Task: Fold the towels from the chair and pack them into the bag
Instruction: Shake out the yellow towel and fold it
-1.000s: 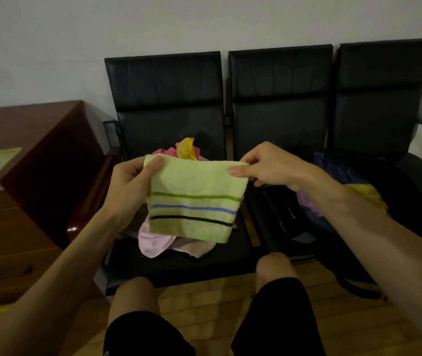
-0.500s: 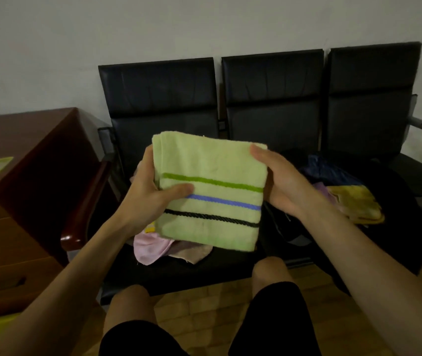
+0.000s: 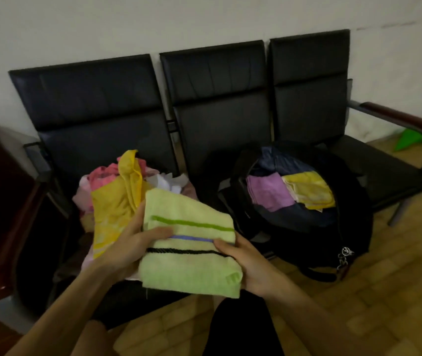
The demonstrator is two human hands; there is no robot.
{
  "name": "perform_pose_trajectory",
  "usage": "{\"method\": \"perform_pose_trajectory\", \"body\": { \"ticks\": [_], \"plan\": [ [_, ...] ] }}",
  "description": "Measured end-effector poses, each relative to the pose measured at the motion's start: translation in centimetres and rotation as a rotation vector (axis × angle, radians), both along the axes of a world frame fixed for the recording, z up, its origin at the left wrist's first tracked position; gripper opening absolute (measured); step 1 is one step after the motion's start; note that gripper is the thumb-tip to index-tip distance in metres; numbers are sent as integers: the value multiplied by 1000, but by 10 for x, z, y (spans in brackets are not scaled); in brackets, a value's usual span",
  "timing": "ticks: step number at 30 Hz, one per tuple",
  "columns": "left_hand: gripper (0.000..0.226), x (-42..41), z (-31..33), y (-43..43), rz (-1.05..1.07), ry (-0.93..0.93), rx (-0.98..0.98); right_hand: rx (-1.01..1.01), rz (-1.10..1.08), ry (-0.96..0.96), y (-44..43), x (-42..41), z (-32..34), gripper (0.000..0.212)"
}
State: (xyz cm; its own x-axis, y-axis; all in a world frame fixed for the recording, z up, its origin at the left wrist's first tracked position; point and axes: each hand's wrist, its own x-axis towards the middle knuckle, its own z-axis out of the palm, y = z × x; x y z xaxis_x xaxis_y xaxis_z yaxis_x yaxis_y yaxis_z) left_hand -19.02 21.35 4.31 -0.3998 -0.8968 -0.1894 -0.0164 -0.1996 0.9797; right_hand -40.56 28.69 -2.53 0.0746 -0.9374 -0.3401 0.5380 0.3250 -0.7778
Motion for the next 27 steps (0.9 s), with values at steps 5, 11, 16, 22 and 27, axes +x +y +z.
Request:
{"method": "perform_pose_trajectory", "body": {
  "ticks": [5, 11, 16, 22, 27],
  "plan": [
    [88, -62, -62, -17, -127, -108, 174, 62, -103, 321, 3, -75, -25, 29],
    [81, -169, -104, -60, -39, -187, 173, 104, -126, 556, -42, -186, -49, 38],
    [67, -262, -115, -121, -226, -207, -65, 58, -187, 798, -117, -278, -61, 50],
    [77, -325, -145, -203, -296, -457, -347, 76, -206, 1093, -210, -335, -94, 36],
    [85, -347, -186, -248, -356, -639, -391, 69, -192, 1116, -253, -338, -137, 32]
  ]
}}
